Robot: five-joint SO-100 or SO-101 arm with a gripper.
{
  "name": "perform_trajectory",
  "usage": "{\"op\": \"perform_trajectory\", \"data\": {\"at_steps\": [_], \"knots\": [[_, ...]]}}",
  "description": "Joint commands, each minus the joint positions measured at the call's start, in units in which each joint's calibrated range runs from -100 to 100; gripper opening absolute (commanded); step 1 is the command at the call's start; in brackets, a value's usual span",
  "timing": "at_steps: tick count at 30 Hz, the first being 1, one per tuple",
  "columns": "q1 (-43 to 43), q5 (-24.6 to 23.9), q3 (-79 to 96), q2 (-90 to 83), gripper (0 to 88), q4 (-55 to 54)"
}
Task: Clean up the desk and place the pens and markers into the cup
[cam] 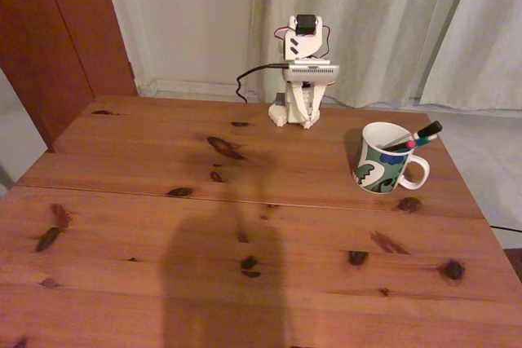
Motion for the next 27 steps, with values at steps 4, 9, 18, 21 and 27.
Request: {"op": "perform_trajectory", "data": {"at_steps": [4, 9, 18, 21, 27], "knots": [[2.4, -0.1, 3.0, -0.9, 0.7, -1.1], [2.5, 0.0, 3.0, -1.0, 0.7, -1.1], [4.3, 2.2, 10.9, -1.5, 0.7, -13.5], [5.4, 2.2, 17.5, -1.5, 0.7, -17.6], [5.6, 2.2, 25.4, -1.5, 0.7, -17.9]]}}
